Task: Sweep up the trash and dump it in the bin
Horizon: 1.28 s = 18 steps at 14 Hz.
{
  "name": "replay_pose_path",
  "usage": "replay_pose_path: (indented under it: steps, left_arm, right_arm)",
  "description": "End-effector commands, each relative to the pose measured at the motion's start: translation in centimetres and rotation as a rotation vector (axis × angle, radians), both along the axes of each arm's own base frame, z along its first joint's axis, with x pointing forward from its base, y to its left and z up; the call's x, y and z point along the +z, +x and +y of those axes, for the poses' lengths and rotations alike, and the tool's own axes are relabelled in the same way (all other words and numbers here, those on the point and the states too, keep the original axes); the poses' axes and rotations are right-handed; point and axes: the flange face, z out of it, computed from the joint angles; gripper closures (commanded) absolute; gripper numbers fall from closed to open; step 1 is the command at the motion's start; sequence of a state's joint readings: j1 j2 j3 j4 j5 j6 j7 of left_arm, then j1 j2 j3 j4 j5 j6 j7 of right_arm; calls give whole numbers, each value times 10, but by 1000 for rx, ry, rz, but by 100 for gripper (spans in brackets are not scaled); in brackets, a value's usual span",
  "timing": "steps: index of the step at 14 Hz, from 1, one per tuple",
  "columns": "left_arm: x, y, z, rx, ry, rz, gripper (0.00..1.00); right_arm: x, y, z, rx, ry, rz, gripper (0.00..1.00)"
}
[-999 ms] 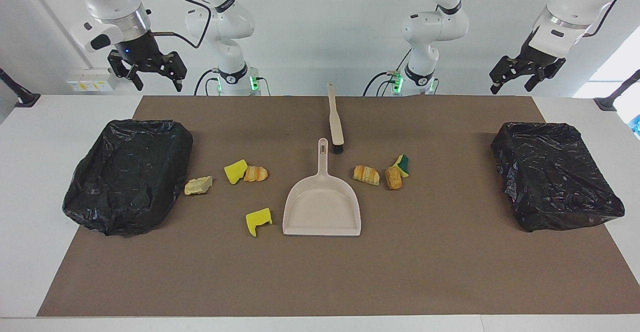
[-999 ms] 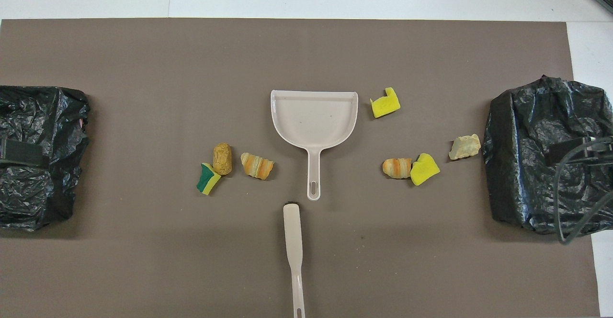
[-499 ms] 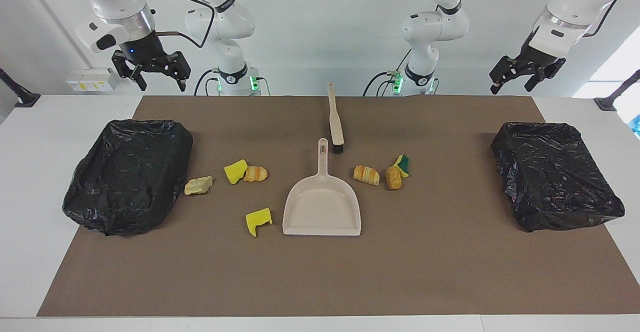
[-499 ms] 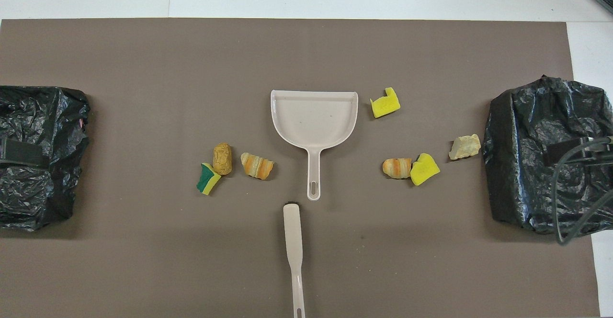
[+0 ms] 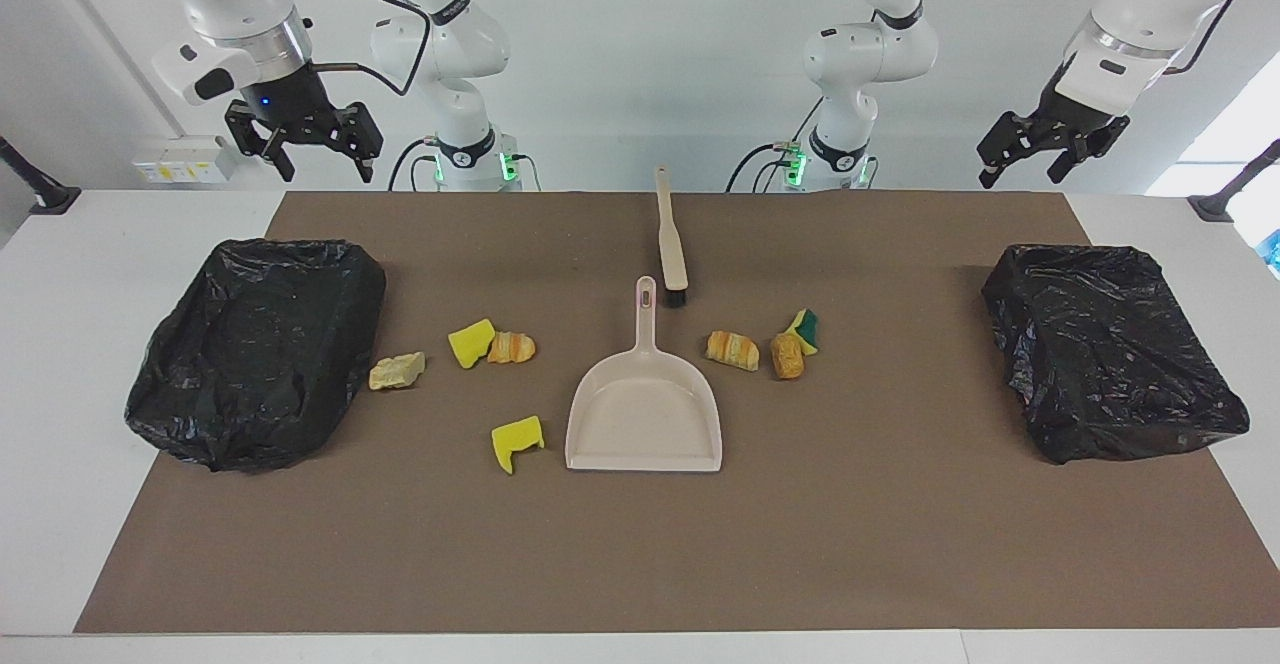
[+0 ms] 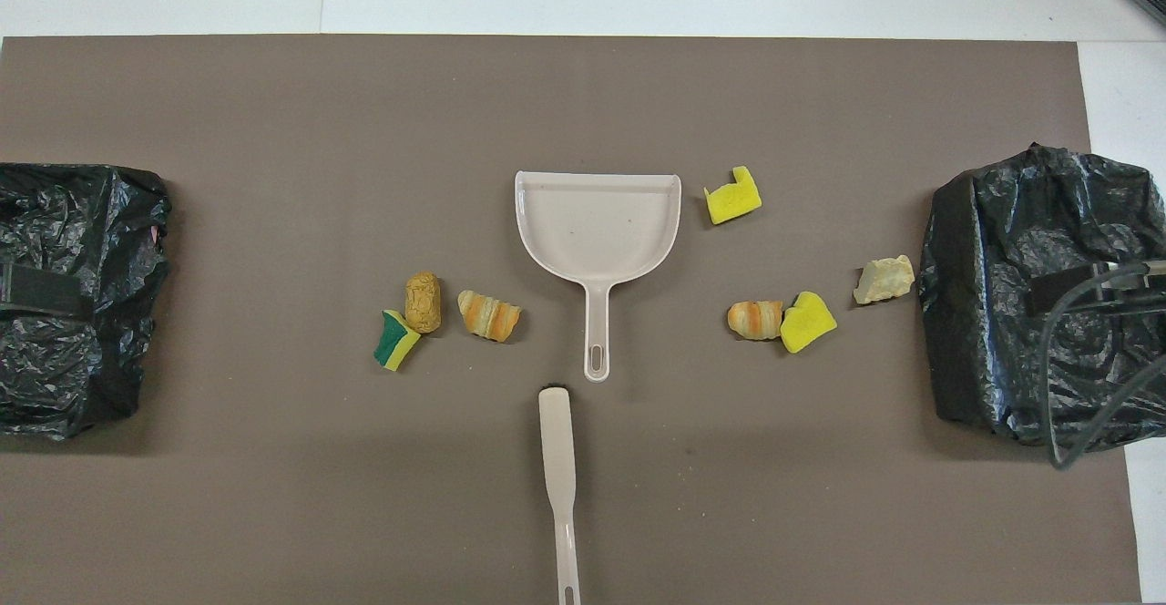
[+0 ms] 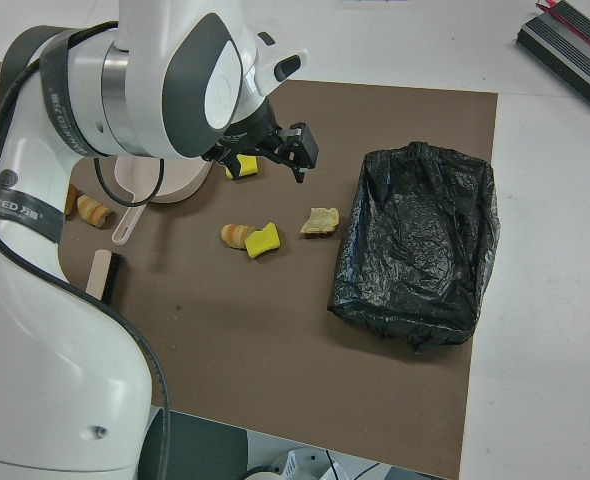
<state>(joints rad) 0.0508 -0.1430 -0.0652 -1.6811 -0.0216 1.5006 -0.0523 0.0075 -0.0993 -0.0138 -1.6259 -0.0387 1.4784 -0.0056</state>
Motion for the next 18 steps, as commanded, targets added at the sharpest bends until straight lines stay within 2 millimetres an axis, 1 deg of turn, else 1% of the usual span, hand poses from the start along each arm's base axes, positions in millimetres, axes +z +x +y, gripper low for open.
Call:
replay_pose_path:
  steps: [1, 5, 8, 9, 11, 12, 14, 15, 16, 18]
  left_arm:
    - [-6, -13, -34, -16, 10, 15, 0]
    - [-47, -51, -118, -41, -5, 37, 0]
    - [-87, -82, -196, -51, 13, 48, 0]
    - [-98, -95, -217, -55, 17, 45, 0]
    - [-119, -120, -254, -56, 11, 22, 0]
    - [-127, -130, -268, -41, 6, 10, 0]
    - [-151, -157, -305, -53, 6, 6, 0]
    - [-163, -170, -317, -57, 3, 0, 0]
    - [-180, -187, -332, -69, 9, 4, 0]
    - [-225, -220, -368, -96, 23, 15, 0]
  right_arm:
    - [1, -8, -1, 14, 25, -2, 0]
    - [1, -7, -1, 17, 25, -5, 0]
    - [1, -7, -2, 16, 25, -5, 0]
    - [0, -8, -2, 14, 25, -2, 0]
    - [0, -8, -2, 13, 25, -2, 0]
    - [-1, -8, -2, 11, 25, 1, 0]
    - [-2, -7, 0, 11, 24, 1, 0]
    - [-3, -7, 0, 11, 24, 3, 0]
    - [-3, -7, 0, 11, 24, 1, 0]
    - [-3, -5, 0, 16, 24, -10, 0]
